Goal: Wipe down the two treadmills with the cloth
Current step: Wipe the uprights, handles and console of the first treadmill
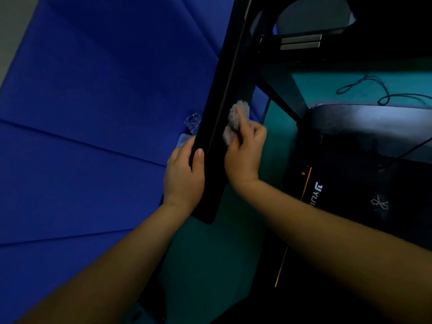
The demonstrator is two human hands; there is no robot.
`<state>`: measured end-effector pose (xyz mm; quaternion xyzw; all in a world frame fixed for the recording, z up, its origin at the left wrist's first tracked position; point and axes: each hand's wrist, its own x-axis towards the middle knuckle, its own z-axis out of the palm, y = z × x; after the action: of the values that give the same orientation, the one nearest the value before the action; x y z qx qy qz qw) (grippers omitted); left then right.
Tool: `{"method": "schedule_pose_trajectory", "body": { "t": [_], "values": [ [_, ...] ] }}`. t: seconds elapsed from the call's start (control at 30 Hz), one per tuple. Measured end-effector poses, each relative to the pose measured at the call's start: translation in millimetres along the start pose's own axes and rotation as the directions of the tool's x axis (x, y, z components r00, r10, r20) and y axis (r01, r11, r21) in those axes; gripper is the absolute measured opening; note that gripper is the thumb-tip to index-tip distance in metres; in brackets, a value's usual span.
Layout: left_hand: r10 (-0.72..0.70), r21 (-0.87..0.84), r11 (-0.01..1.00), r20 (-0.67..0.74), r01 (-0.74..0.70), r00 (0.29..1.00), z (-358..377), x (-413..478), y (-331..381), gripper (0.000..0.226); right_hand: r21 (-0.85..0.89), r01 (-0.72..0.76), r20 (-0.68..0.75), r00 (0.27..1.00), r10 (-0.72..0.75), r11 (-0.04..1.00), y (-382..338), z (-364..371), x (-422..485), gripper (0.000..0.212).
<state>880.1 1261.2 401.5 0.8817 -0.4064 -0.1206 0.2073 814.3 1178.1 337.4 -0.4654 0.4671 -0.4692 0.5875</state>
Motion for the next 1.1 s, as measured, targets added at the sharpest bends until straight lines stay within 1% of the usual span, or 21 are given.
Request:
{"method": "schedule_pose_trajectory", "body": {
  "t": [0.07,0.1,0.13,0.2,0.27,0.4,0.47,0.6,0.7,0.77,0.83,0.9,0.97,1.07,1.1],
  "values": [
    [-0.009,-0.015,1.000,-0.005,0.009,1.000,1,0,0,0.051,0.002,-0.016,-0.038,0.999,0.016,1.000,0,1,38,0.054],
    [-0.013,-0.026,1.000,-0.006,0.012,1.000,1,-1,0,0.052,0.016,-0.037,-0.036,0.999,0.037,0.999,-1,0,52,0.053],
    [-0.013,-0.038,0.999,-0.005,0.013,1.000,1,-1,0,0.053,0.025,-0.067,-0.021,0.997,0.068,0.997,-1,-2,62,0.051],
    [-0.013,-0.046,0.999,-0.006,0.012,1.000,2,-1,1,0.053,-0.020,-0.111,0.020,0.994,0.111,0.994,-3,-7,63,0.048],
    [-0.011,-0.037,0.999,-0.009,0.011,1.000,2,0,-1,0.053,-0.059,-0.116,0.061,0.991,0.119,0.992,-1,-11,36,0.047],
    [0.001,0.000,1.000,-0.013,-0.001,1.000,1,-1,-1,0.052,-0.021,-0.093,0.159,0.983,0.096,0.995,1,-17,-45,0.052],
    [-0.002,0.011,1.000,-0.016,0.002,1.000,1,0,-1,0.049,-0.012,-0.130,0.150,0.980,0.130,0.991,0,-14,-50,0.054],
    [0.022,0.014,1.000,-0.033,-0.021,0.999,2,0,-3,0.044,0.013,-0.201,0.079,0.977,0.199,0.980,-13,-5,5,0.049],
    [0.017,-0.002,1.000,-0.040,-0.017,0.999,3,-1,-4,0.047,0.018,-0.200,0.019,0.980,0.200,0.980,-17,-7,62,0.048],
    [0.027,-0.015,0.999,-0.045,-0.028,0.999,3,-2,-2,0.048,0.049,-0.256,0.002,0.967,0.256,0.965,-18,-8,96,0.036],
    [0.038,-0.023,0.999,-0.051,-0.039,0.998,3,-2,0,0.048,0.084,-0.360,0.028,0.933,0.359,0.929,-18,-9,126,0.017],
    [0.051,-0.018,0.998,-0.062,-0.052,0.997,2,-2,2,0.047,0.094,-0.437,0.077,0.899,0.431,0.895,-18,-8,146,0.029],
    [0.053,-0.012,0.998,-0.064,-0.054,0.997,2,-2,2,0.047,0.100,-0.446,0.098,0.894,0.437,0.890,-14,-7,153,0.032],
    [0.033,-0.010,0.999,-0.057,-0.034,0.998,2,-2,2,0.048,0.125,-0.390,0.118,0.919,0.377,0.912,-1,-6,140,0.017],
    [0.031,-0.008,0.999,-0.055,-0.031,0.998,2,-2,2,0.049,0.132,-0.374,0.131,0.925,0.358,0.918,3,-7,134,0.017]
  ]
}}
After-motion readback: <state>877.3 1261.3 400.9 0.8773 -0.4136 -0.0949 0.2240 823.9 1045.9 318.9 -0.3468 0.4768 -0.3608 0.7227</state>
